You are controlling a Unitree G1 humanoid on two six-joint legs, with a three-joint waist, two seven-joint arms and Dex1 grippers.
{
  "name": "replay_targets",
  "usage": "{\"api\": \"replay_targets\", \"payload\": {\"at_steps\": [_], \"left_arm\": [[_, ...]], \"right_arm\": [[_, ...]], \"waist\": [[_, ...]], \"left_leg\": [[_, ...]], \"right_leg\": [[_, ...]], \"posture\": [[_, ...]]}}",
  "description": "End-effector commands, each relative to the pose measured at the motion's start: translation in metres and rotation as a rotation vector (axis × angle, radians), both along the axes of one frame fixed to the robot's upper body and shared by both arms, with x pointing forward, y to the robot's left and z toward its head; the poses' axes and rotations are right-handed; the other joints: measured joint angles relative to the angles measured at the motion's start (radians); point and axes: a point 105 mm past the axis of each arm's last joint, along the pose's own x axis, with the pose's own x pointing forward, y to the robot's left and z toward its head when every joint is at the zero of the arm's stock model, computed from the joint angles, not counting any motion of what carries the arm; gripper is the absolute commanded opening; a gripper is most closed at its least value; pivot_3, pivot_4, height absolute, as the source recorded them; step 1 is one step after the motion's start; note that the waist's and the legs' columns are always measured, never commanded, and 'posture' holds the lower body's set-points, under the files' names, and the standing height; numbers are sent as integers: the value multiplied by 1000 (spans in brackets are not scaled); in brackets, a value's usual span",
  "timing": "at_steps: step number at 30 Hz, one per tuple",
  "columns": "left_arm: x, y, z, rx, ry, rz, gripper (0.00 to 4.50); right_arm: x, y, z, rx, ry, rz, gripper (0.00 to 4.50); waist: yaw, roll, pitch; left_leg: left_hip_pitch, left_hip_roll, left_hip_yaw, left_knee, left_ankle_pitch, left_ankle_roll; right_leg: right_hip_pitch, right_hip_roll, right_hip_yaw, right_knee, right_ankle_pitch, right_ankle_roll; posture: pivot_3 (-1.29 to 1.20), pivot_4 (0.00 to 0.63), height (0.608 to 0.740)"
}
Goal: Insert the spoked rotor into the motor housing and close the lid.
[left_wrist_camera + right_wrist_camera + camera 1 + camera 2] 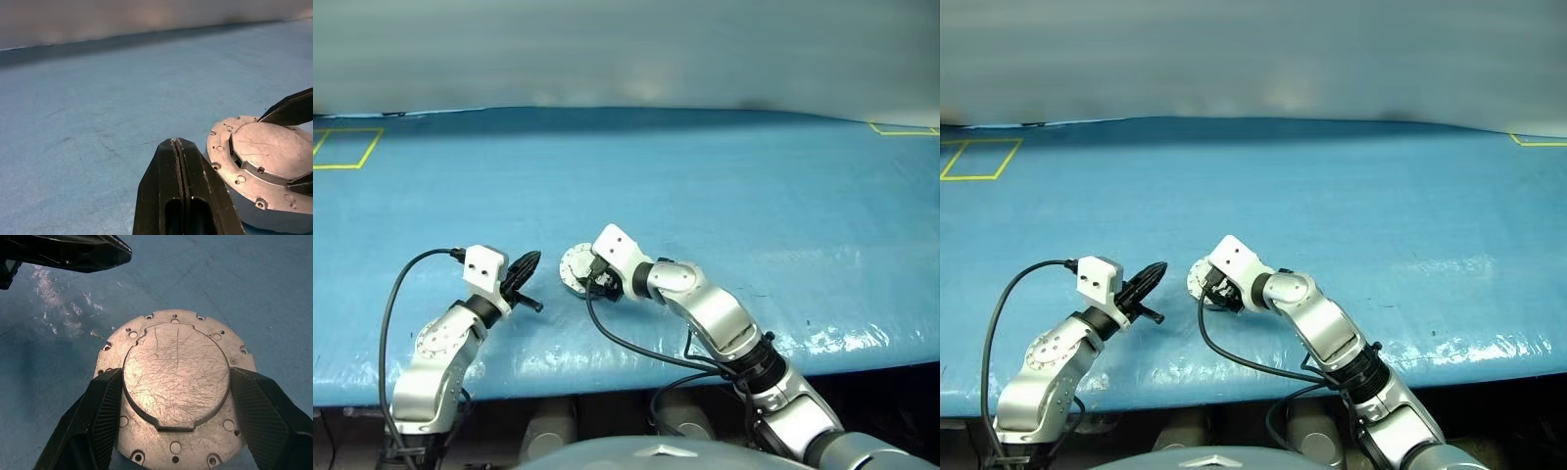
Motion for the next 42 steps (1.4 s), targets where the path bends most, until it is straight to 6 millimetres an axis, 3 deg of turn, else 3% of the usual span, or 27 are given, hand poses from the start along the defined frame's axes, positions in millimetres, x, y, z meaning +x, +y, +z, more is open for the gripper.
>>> {"api": "replay_targets", "payload": {"at_steps": [1, 9, 13, 17, 25, 42], "left_arm": [[3, -5, 17, -105, 55, -32, 0], [8, -25, 24, -230, 175, -206, 0], [14, -27, 22, -241, 200, -207, 0], [18, -23, 6, -197, 254, -171, 0], [15, -27, -4, -195, 290, -195, 0], [14, -40, -10, -181, 317, -249, 0]], "right_arm": [[1, -12, -23, -78, 60, -55, 3075], [1, -11, -23, -79, 56, -55, 3075], [2, -11, -22, -79, 53, -57, 3075], [3, -12, -22, -78, 49, -69, 3075], [3, -13, -22, -79, 50, -74, 3075], [-3, -19, -29, -82, 80, -77, 3075]], "waist": [[0, -1, 0], [-1, -1, 0], [-1, -1, 0], [-1, -1, 0], [0, -1, 0], [6, 0, -1]], "left_leg": [[0, 0, 0, 0, 0, 0], [0, 0, -1, -1, 0, 0], [0, 0, -1, -1, 0, 0], [1, 0, -1, -1, 0, 0], [1, 0, -1, -1, 1, -1], [1, -1, -1, -2, 1, -1]], "right_leg": [[0, 0, 0, 0, 0, 0], [0, 0, 0, 0, 0, 0], [0, 0, 0, -1, 0, 0], [0, 0, 0, -1, 0, 0], [0, 0, 0, -1, 0, 0], [2, -1, 0, -2, 0, 0]], "posture": [[0, 150, 740], [0, 150, 740], [0, 150, 740], [0, 150, 740], [0, 150, 740], [0, 150, 740]]}}
